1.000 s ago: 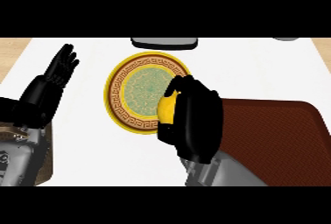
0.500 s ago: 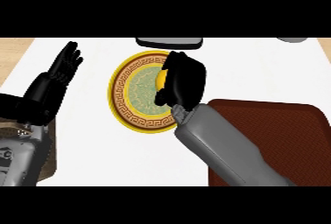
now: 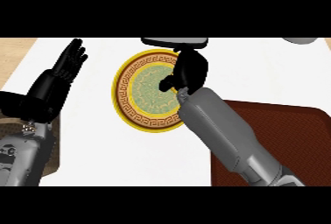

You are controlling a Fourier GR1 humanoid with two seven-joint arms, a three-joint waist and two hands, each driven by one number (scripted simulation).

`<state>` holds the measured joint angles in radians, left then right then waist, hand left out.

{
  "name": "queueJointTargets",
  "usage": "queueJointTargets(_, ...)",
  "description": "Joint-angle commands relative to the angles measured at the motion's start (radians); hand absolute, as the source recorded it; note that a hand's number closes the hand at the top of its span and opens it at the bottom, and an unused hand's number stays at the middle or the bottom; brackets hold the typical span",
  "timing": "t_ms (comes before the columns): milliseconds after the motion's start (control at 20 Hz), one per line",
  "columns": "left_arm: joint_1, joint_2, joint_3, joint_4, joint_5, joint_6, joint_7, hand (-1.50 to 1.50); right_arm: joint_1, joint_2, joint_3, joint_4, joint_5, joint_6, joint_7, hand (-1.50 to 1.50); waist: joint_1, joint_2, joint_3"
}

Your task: Pick the lemon from the tray and place it in the plate

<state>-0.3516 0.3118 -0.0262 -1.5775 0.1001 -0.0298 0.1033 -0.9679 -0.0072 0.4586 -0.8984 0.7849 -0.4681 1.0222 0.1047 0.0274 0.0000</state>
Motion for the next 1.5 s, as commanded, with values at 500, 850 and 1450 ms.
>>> queueJointTargets(500,-0.007,0.001,0.003,0.010,-0.003,-0.014,0.009,0.00,-0.076,0.007,0.013,0.111,-0.220,-0.566,-0.129,-1.50,0.008,-0.004,0.000)
queueJointTargets(850,-0.024,0.022,0.050,-0.008,0.011,-0.001,0.072,0.00,-0.032,0.007,0.018,0.080,-0.325,-0.714,-0.210,-1.50,-0.048,-0.020,0.001)
queueJointTargets(1450,0.108,-0.010,0.060,-0.095,-0.017,0.024,0.039,0.00,0.432,-0.068,0.090,-0.417,-0.196,-0.702,-0.277,-1.50,-0.120,-0.036,0.000)
